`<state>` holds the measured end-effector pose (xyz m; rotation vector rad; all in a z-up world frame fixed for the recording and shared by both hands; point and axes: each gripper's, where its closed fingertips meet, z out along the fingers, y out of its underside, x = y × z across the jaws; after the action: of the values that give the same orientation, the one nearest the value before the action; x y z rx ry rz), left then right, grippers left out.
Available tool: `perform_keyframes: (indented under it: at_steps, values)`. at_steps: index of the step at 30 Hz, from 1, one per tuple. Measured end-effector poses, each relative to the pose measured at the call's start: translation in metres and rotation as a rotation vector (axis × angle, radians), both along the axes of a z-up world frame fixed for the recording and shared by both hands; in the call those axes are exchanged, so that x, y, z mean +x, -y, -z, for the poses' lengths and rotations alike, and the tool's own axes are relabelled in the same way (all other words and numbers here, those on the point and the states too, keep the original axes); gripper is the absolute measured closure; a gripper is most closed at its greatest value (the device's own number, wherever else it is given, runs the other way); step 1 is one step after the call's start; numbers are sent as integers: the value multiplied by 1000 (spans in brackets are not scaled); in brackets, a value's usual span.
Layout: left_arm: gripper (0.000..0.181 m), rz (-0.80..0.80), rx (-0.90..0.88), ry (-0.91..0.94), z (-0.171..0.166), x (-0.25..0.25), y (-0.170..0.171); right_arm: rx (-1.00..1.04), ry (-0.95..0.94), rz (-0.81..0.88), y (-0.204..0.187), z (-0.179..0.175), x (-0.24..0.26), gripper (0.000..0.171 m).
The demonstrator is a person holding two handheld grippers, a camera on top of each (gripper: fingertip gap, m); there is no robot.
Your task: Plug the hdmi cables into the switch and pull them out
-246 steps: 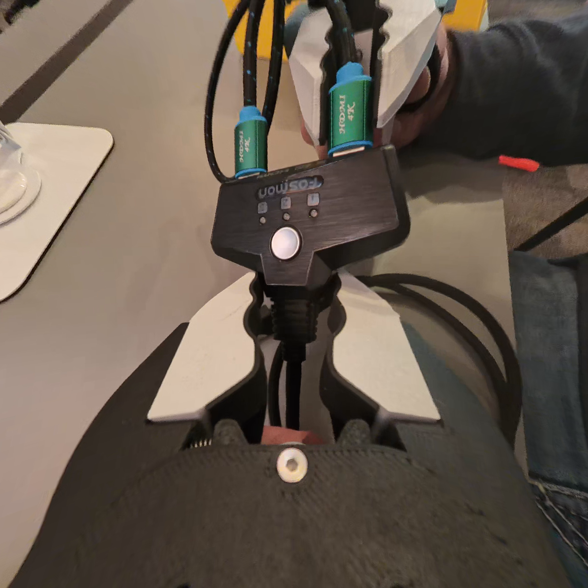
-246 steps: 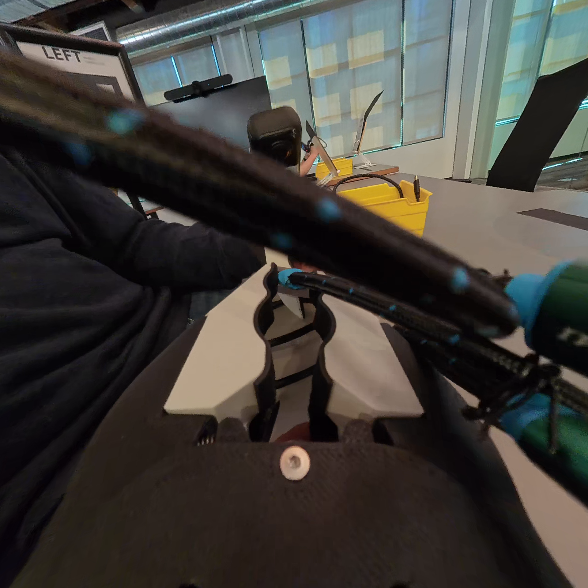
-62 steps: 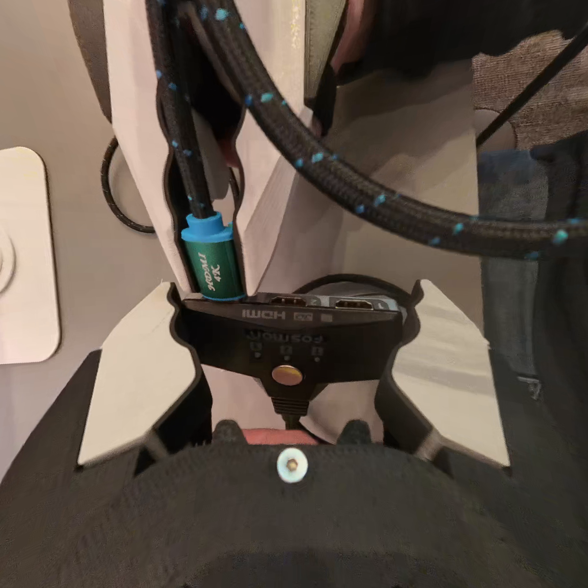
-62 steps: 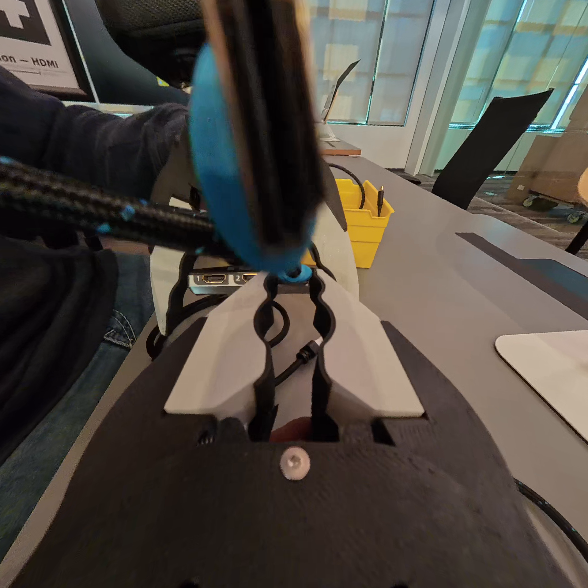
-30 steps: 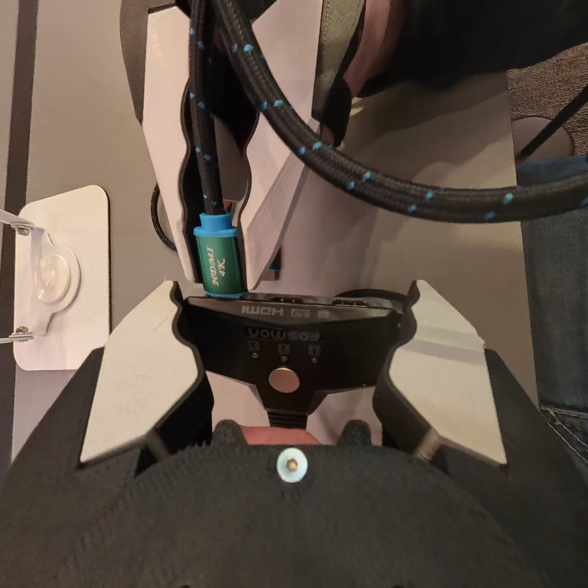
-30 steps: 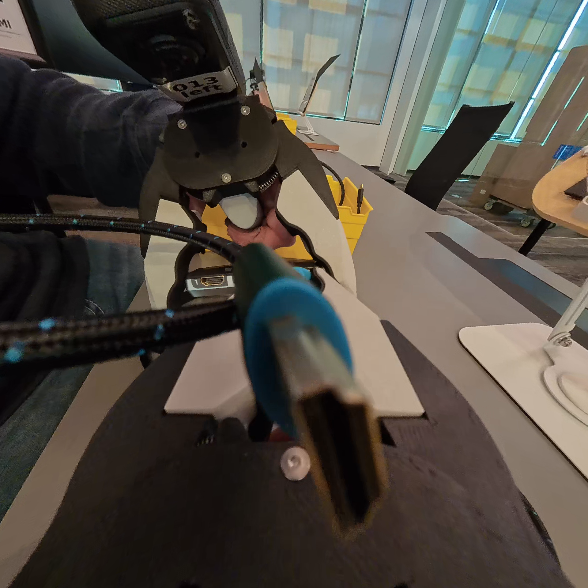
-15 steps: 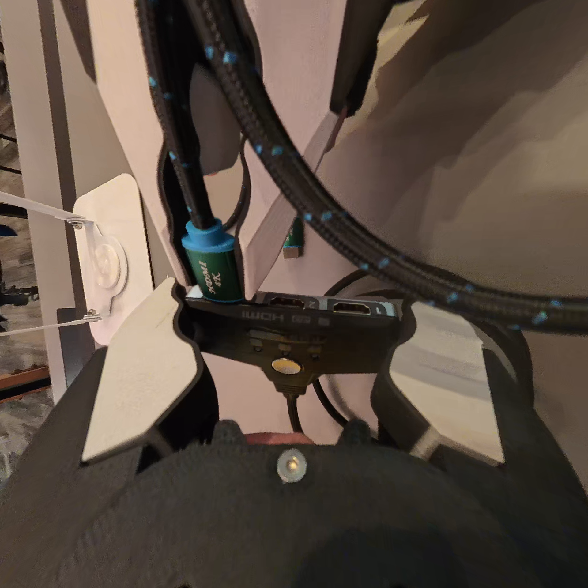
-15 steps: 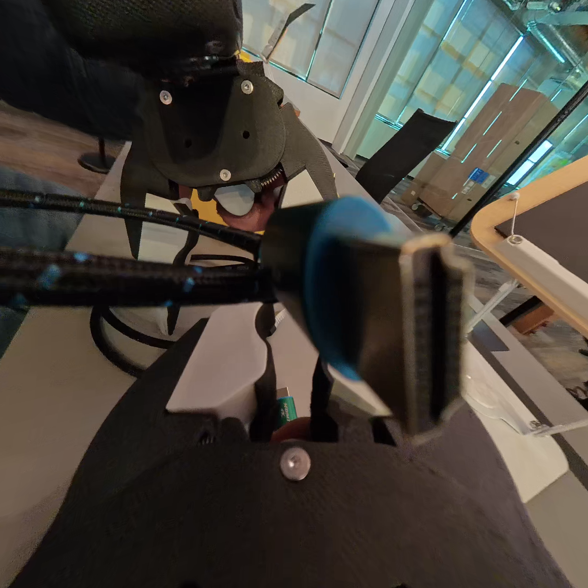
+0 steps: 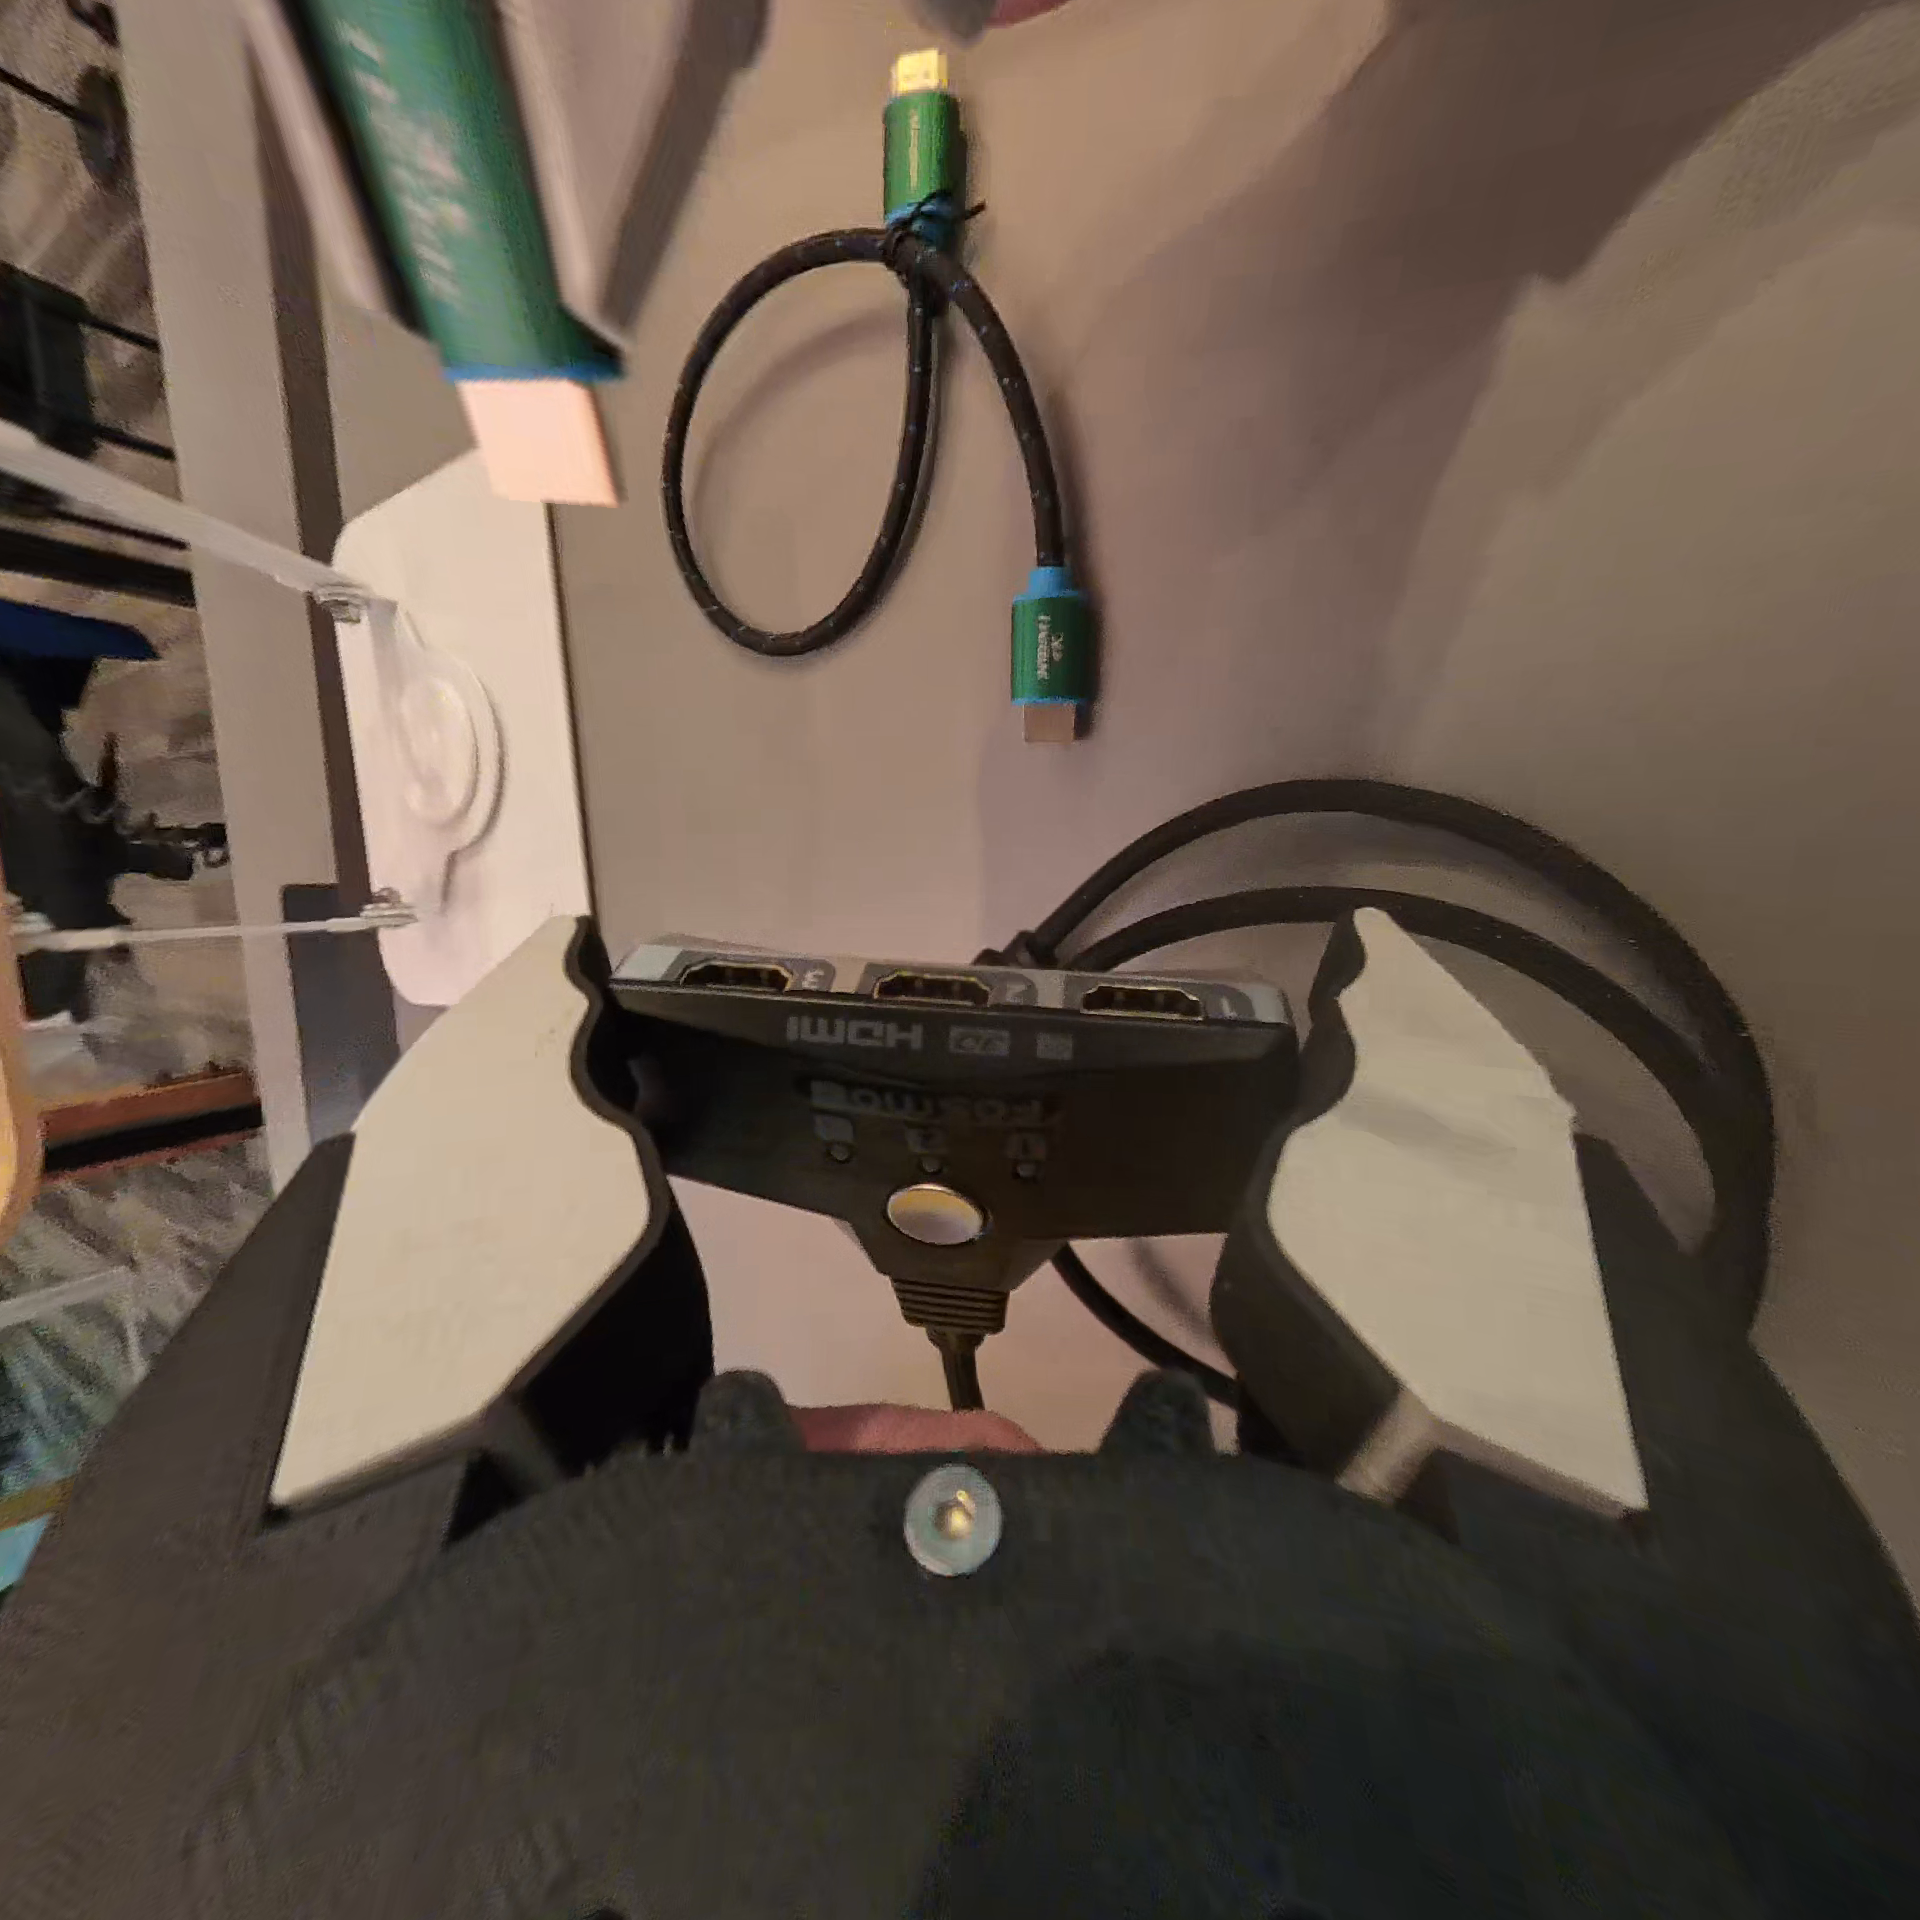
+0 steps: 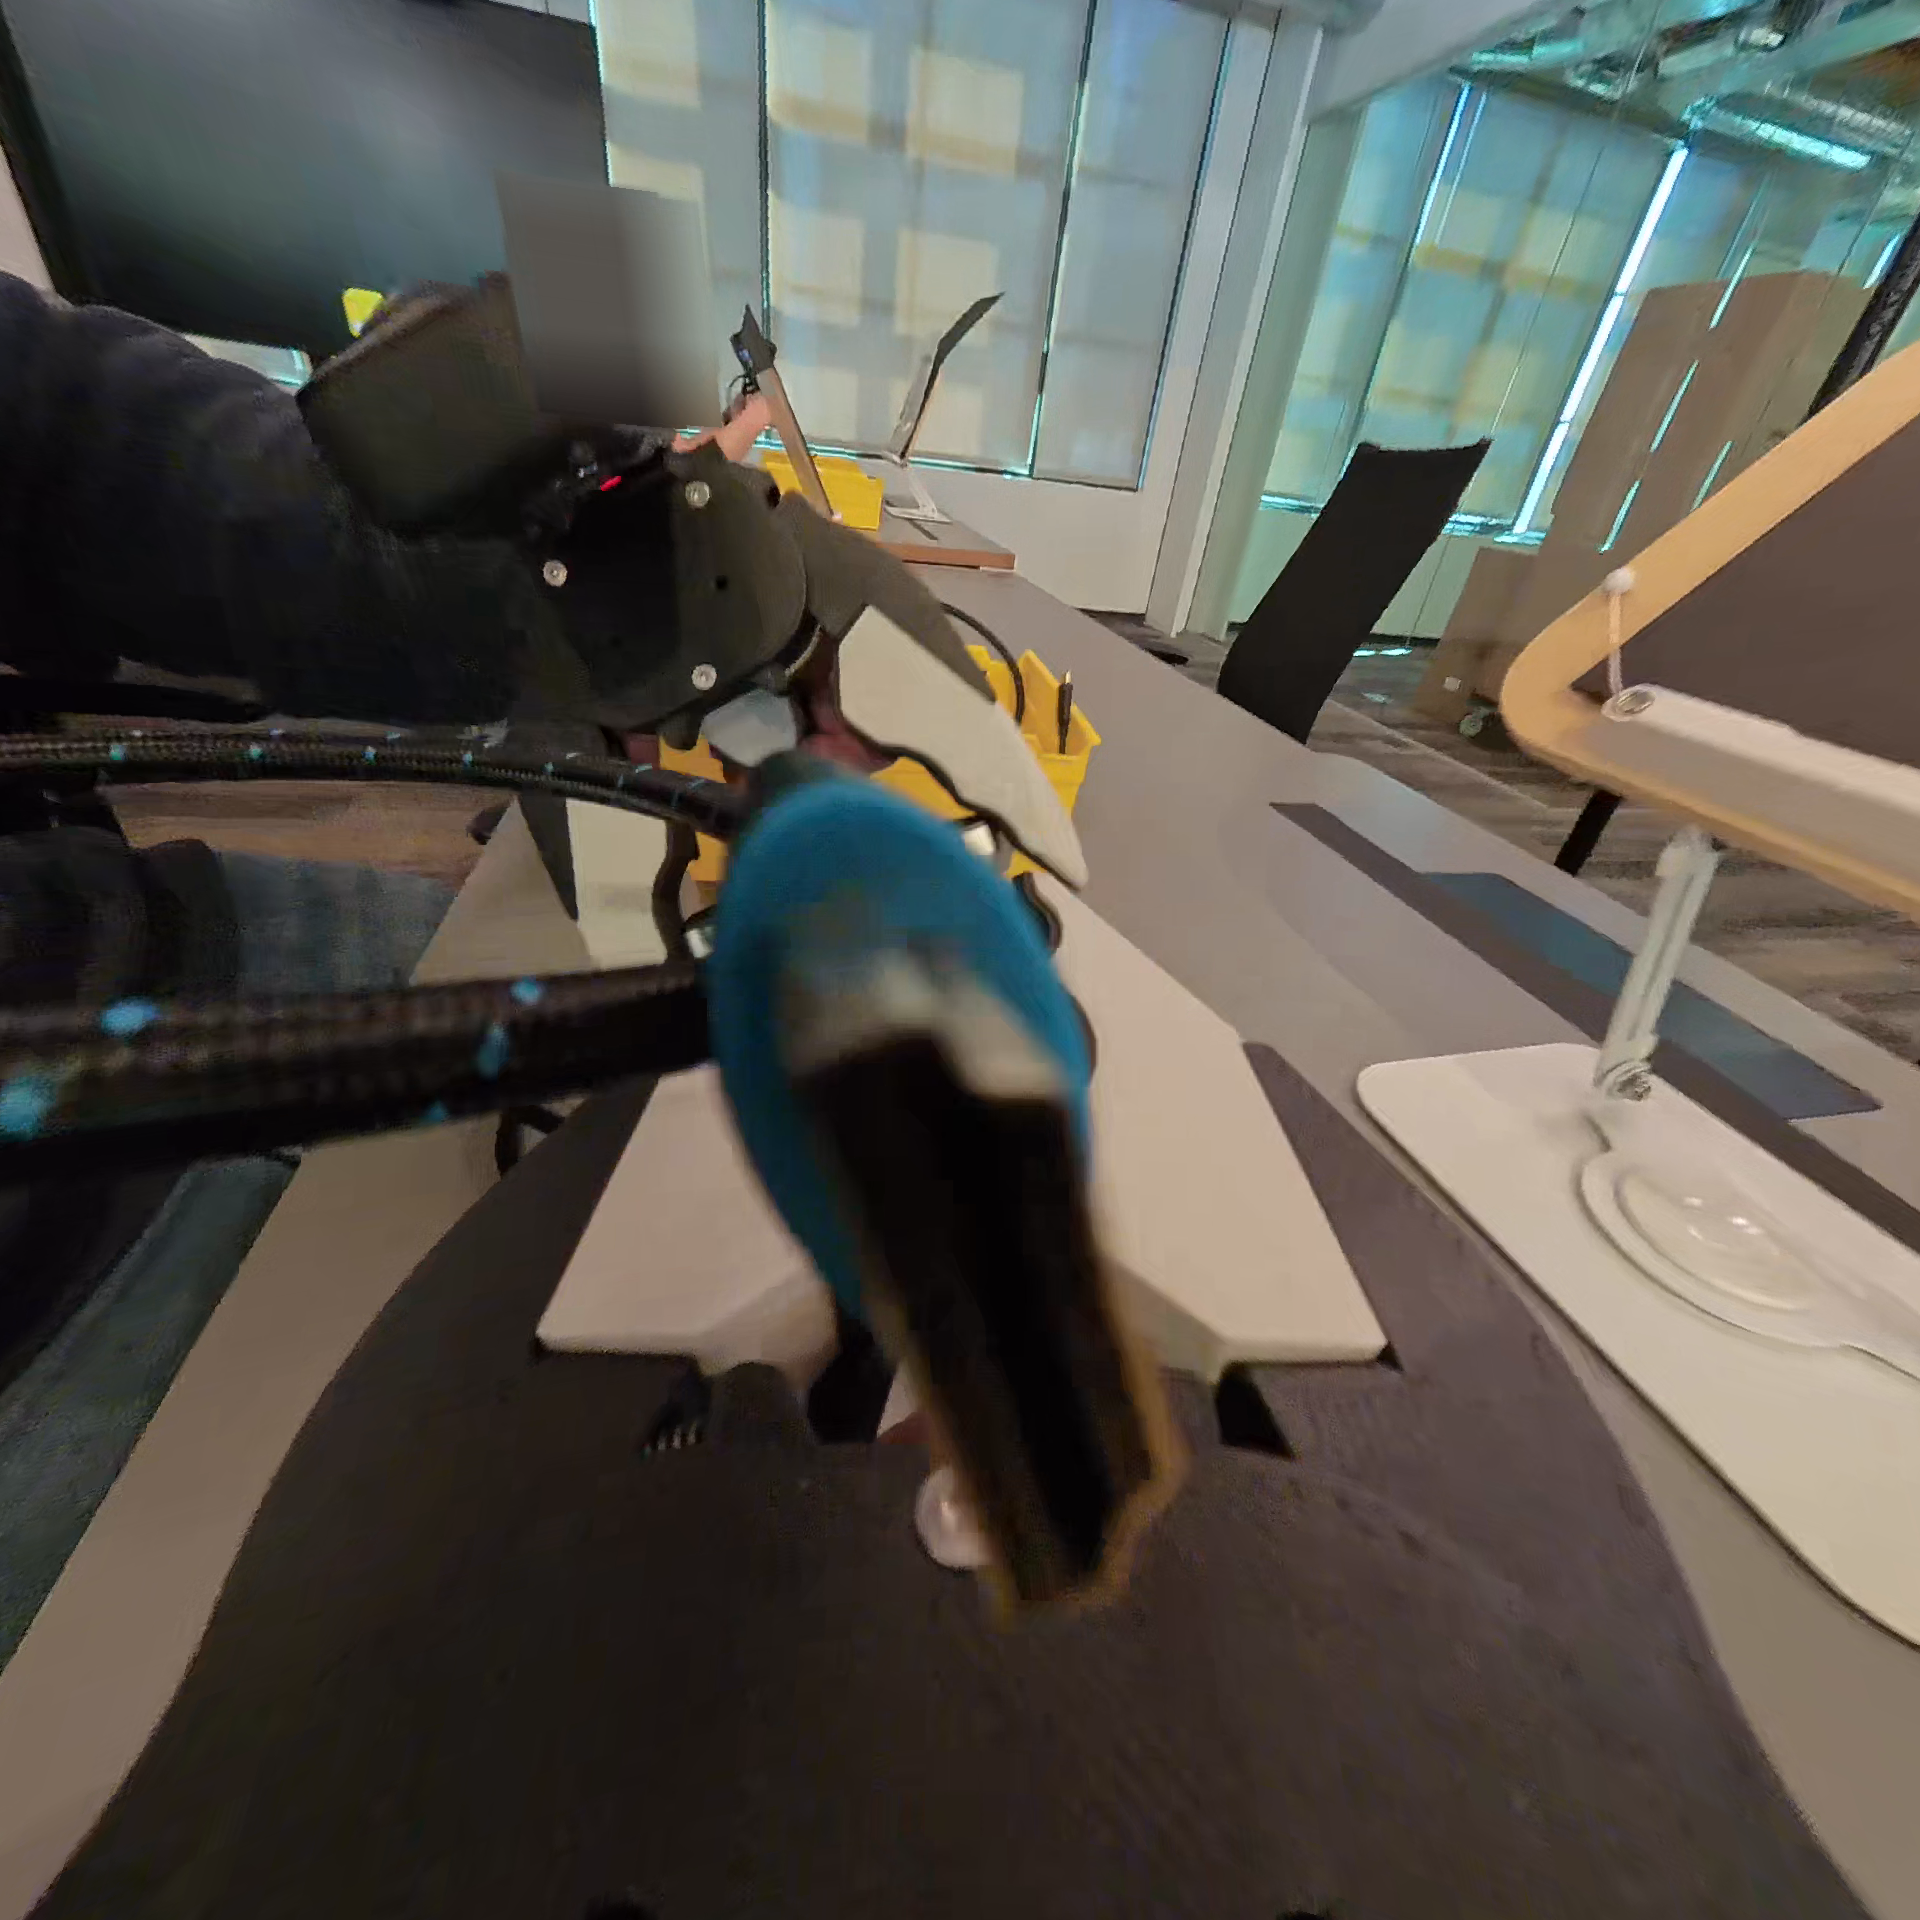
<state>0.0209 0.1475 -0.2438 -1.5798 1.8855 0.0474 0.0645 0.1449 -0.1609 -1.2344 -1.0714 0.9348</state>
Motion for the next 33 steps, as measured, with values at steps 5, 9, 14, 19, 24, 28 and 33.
perform_keyframes:
  at_steps: [5,9,14,19,24,28,33]
  values:
    - [57,-43,-26,32,2,-7,-5,-96,-58,-43,0,7,-10,154]
    - [57,-62,-67,28,12,-14,-2,-124,29,-29,-4,26,-15,154]
    - [57,-88,-81,-5,25,-22,-4,-162,205,-23,-5,61,-19,153]
    - [56,-107,-104,-14,33,-27,-6,-148,454,49,-13,102,-13,153]
    - [56,-128,-114,-31,41,-32,-11,-170,643,97,-16,128,-2,121]
    - [56,-137,-126,-51,44,-36,-11,-134,811,208,-23,132,17,119]
    - [56,-151,-125,-70,45,-39,-13,-114,1050,446,-40,120,68,126]
